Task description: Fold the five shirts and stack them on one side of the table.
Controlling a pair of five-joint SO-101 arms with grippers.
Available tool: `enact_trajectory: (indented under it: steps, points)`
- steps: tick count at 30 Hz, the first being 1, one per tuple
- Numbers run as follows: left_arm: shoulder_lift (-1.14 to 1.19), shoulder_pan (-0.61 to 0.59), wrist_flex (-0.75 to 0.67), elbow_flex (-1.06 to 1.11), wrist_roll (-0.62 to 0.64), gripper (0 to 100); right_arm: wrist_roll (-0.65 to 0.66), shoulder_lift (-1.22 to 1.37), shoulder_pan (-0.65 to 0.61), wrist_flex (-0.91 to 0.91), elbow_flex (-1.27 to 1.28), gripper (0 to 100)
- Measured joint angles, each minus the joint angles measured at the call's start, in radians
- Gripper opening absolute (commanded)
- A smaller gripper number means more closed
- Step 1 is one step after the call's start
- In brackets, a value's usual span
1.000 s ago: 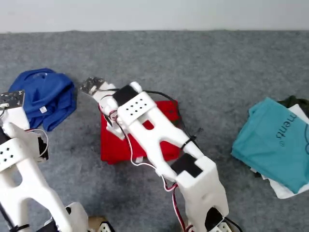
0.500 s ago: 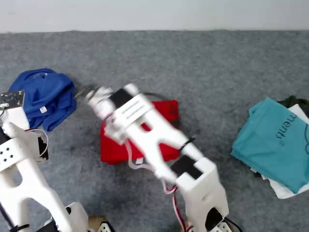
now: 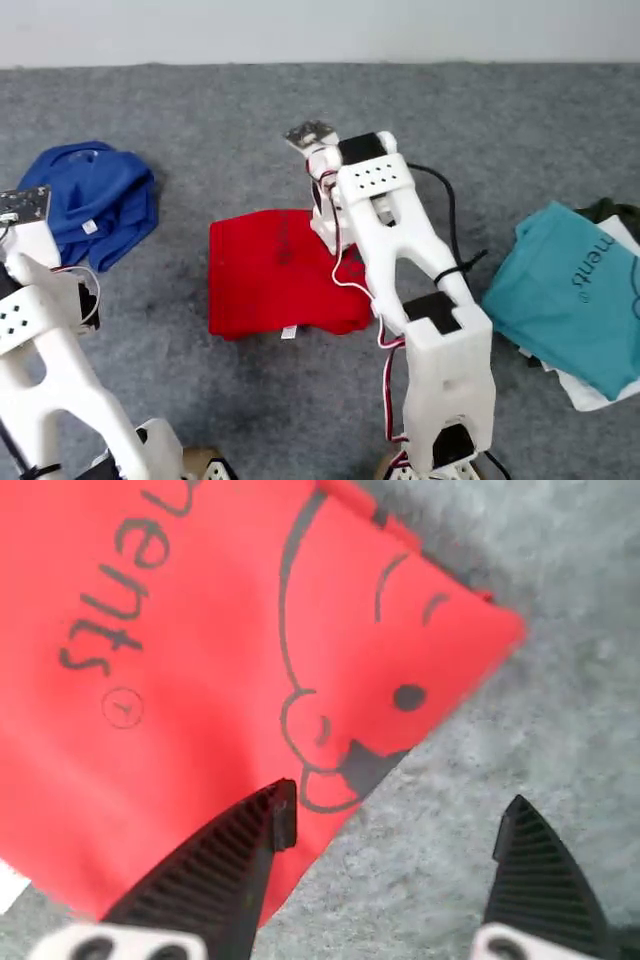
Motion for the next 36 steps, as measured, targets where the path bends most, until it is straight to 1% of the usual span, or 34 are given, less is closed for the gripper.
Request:
enact_trajectory:
  steps: [8,14,20,24,25,30,36]
  points:
    - [0.000,0.000,0.000,0.002,0.000,7,0.000,0.114,-0.009,-0.018,-0.002,30.8]
    - [0.000,0.000,0.000,0.002,0.000,7,0.000,0.183,-0.043,-0.069,-0.003,16.2]
    - [0.000,0.000,0.000,0.002,0.000,7,0.000,0.203,-0.043,-0.086,-0.015,11.0]
    - [0.000,0.000,0.000,0.002,0.000,7,0.000,0.204,-0.043,-0.091,-0.015,1.3]
    - [0.000,0.000,0.000,0.002,0.000,7,0.000,0.204,-0.043,-0.097,-0.015,0.5]
    - [0.000,0.000,0.000,0.002,0.000,7,0.002,0.204,-0.026,-0.103,-0.015,0.9]
    - [0.000,0.000,0.000,0.002,0.000,7,0.002,0.204,0.061,-0.104,-0.015,0.9]
